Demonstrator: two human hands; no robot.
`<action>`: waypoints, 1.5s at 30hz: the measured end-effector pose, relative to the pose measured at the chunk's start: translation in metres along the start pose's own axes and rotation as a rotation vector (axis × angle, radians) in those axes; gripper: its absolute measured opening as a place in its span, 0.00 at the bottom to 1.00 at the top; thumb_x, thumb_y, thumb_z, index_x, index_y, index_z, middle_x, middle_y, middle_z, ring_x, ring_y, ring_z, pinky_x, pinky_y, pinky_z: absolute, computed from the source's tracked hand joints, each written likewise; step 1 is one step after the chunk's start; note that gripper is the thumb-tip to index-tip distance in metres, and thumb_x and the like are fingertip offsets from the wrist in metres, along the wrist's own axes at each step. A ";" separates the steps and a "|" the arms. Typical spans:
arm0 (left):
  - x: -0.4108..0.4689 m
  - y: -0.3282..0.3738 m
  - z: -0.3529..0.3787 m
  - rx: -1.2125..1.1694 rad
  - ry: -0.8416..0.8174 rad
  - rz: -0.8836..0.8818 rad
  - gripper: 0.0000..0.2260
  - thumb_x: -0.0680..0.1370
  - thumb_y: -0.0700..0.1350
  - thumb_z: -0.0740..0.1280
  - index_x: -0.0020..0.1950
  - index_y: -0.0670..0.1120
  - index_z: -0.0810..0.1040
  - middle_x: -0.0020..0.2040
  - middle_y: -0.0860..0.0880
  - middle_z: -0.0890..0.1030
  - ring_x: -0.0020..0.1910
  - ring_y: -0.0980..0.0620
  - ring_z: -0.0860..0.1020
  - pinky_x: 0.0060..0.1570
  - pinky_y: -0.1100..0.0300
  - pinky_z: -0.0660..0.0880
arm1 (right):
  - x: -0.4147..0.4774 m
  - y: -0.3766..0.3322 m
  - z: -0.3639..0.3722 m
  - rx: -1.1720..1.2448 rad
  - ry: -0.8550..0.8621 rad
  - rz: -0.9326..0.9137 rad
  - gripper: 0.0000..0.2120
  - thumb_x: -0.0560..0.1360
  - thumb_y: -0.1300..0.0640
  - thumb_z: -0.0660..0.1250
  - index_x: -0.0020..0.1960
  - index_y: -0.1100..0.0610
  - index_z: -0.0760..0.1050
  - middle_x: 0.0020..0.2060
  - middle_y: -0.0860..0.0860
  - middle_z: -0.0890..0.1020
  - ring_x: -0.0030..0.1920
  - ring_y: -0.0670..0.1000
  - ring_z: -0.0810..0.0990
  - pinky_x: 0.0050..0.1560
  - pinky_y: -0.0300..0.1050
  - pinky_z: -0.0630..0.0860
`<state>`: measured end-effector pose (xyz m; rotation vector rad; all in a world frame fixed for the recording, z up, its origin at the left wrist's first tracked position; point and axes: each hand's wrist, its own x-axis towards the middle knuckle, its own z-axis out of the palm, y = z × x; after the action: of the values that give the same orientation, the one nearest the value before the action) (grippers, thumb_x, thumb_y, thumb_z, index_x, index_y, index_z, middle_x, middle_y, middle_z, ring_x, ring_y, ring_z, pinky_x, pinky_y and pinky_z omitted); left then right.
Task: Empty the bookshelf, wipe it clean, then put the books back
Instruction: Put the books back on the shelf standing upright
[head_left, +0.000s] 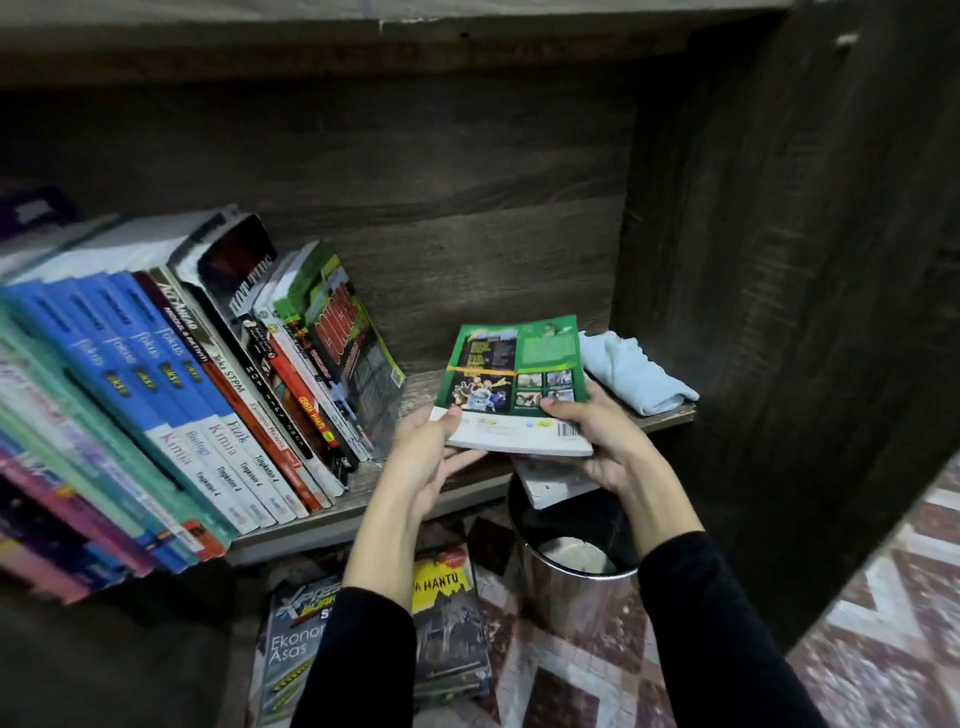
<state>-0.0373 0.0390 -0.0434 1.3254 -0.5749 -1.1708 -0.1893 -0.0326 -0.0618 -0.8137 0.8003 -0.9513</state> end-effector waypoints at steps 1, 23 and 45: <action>-0.002 0.006 -0.004 0.000 -0.007 0.026 0.06 0.81 0.36 0.59 0.55 0.40 0.73 0.49 0.42 0.80 0.42 0.51 0.79 0.44 0.55 0.77 | -0.002 -0.001 0.006 0.039 -0.010 -0.045 0.19 0.75 0.72 0.63 0.62 0.58 0.69 0.48 0.58 0.83 0.38 0.56 0.85 0.30 0.57 0.81; -0.042 0.096 -0.062 0.694 0.304 0.963 0.30 0.73 0.48 0.73 0.73 0.54 0.65 0.70 0.59 0.67 0.67 0.68 0.64 0.63 0.77 0.60 | -0.002 0.096 0.129 -1.005 0.041 -1.145 0.33 0.71 0.62 0.54 0.74 0.44 0.53 0.57 0.55 0.81 0.38 0.58 0.84 0.29 0.47 0.79; -0.021 0.084 -0.084 1.322 0.421 0.829 0.37 0.74 0.40 0.70 0.77 0.49 0.53 0.76 0.55 0.56 0.75 0.55 0.50 0.71 0.59 0.46 | 0.048 0.097 0.099 -0.696 -0.441 -0.244 0.38 0.66 0.66 0.70 0.65 0.33 0.67 0.68 0.45 0.71 0.64 0.47 0.74 0.63 0.43 0.72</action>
<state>0.0551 0.0805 0.0220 1.9851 -1.5031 0.3363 -0.0514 -0.0192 -0.1096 -1.6913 0.6477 -0.6539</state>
